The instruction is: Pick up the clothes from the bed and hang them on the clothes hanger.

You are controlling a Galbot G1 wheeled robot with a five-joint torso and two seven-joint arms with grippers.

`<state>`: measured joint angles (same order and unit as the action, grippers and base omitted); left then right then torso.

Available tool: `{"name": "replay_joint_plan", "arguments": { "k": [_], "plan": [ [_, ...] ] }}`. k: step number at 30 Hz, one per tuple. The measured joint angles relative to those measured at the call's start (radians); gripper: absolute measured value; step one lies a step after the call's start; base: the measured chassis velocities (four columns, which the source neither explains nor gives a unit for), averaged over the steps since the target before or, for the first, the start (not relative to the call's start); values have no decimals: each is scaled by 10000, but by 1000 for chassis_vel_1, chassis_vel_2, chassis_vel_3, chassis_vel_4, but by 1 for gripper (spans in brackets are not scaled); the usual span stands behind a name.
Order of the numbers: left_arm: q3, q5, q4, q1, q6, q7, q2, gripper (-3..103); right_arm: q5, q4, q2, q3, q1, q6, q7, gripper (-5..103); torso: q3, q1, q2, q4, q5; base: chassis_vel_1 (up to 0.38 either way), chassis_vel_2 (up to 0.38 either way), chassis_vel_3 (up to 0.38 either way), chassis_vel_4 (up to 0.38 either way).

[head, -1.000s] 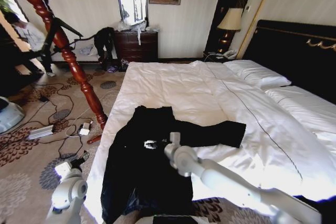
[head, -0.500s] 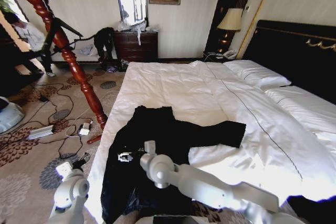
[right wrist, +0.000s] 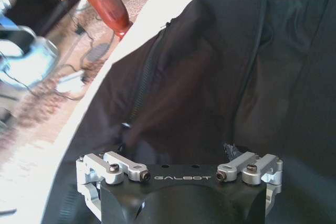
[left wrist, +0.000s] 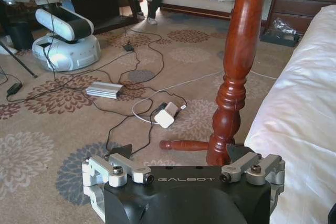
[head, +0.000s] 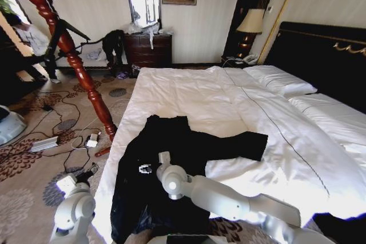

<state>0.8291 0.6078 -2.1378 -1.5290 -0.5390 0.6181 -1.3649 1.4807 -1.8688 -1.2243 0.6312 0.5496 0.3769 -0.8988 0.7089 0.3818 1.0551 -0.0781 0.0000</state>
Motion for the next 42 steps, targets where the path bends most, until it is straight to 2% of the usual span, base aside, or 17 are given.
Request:
{"name": "replay_joint_plan", "arguments": {
  "k": [2, 9, 12, 14, 15, 17, 18, 19, 20, 23, 24, 29, 30, 33, 35, 37, 42],
  "plan": [
    [-36, -44, 6, -55, 20, 18, 0, 100, 737, -151, 25, -354, 82, -209, -52, 100, 0, 0, 0, 2, 0, 0, 0, 0, 0],
    [-56, -106, -45, -134, 26, 38, 62, 100, 1363, -164, 10, -624, 311, -355, 19, 101, 0, 0, 0, 1, 0, 0, 0, 0, 0],
    [-56, -99, -58, -138, 69, 41, 83, 100, 1370, -153, -60, -624, 450, -354, 75, 88, 0, 0, 0, 2, 0, 0, 0, 0, 0],
    [-60, -72, -52, -126, 121, 22, 83, 100, 1351, -142, -76, -623, 485, -354, 94, 88, -1, 0, 0, 2, 0, 0, 0, 0, 0],
    [-69, 18, -3, -93, 191, -29, 83, 100, 1311, -132, -82, -623, 514, -357, 125, 82, -1, 0, 0, 3, 2, 0, 0, 0, 0],
    [-88, 558, 181, 33, 308, -112, 73, 100, 1140, -128, -45, -600, 560, -380, 192, 71, -1, 0, 1, 3, 0, 0, 0, 0, 0],
    [-88, 558, 181, 33, 308, -112, 73, 100, 1140, -128, -45, -600, 560, -380, 192, 71, -1, 0, 1, 3, 0, 0, 0, 0, 0],
    [-95, 1014, 267, 114, 311, -118, 57, 100, 1028, -129, 4, -569, 577, -424, 258, 65, 0, 0, 0, 3, 0, 0, 0, 0, 0],
    [-99, 1425, 329, 181, 281, -105, 39, 100, 909, -134, 65, -538, 590, -499, 351, 65, 0, 0, 0, 2, 0, 0, 0, 0, 0],
    [-120, 2401, 540, 373, 109, -70, -22, 100, 724, -184, 342, -487, 630, -573, 592, 49, 0, 0, 0, -1, 0, 0, 0, 0, 0],
    [-120, 2401, 540, 373, 109, -70, -22, 100, 724, -184, 342, -487, 630, -573, 592, 49, 0, 0, 0, -1, 0, 0, 0, 0, 0],
    [-128, 3174, 621, 413, -59, -81, -57, 100, 789, -343, 618, -583, 687, -600, 700, 27, 0, 0, 0, 2, 1, 0, 0, 0, 0],
    [-128, 3174, 621, 413, -59, -81, -57, 100, 789, -343, 618, -583, 687, -600, 700, 27, 0, 0, 0, 2, 1, 0, 0, 0, 0],
    [-155, 4059, 608, 384, -558, -124, -7, 100, 830, -693, 1058, -736, 687, -662, 707, 11, -1, 0, 0, 3, 1, 0, 0, 0, 0],
    [-171, 4245, 601, 385, -661, -133, 2, 100, 852, -796, 1193, -783, 689, -669, 708, 11, -1, 0, 0, 2, 0, 0, 0, 0, 0],
    [-259, 4631, 601, 429, -855, -278, -6, 100, 878, -1073, 1618, -923, 765, -683, 695, 2, -1, 0, 0, 0, 1, 0, 0, 0, 0],
    [-362, 5419, 550, 601, -898, -624, -149, 100, 817, -1417, 2096, -1215, 971, -687, 684, 0, -1, 0, 0, 1, 2, 0, 0, 0, 0]
  ]
}}
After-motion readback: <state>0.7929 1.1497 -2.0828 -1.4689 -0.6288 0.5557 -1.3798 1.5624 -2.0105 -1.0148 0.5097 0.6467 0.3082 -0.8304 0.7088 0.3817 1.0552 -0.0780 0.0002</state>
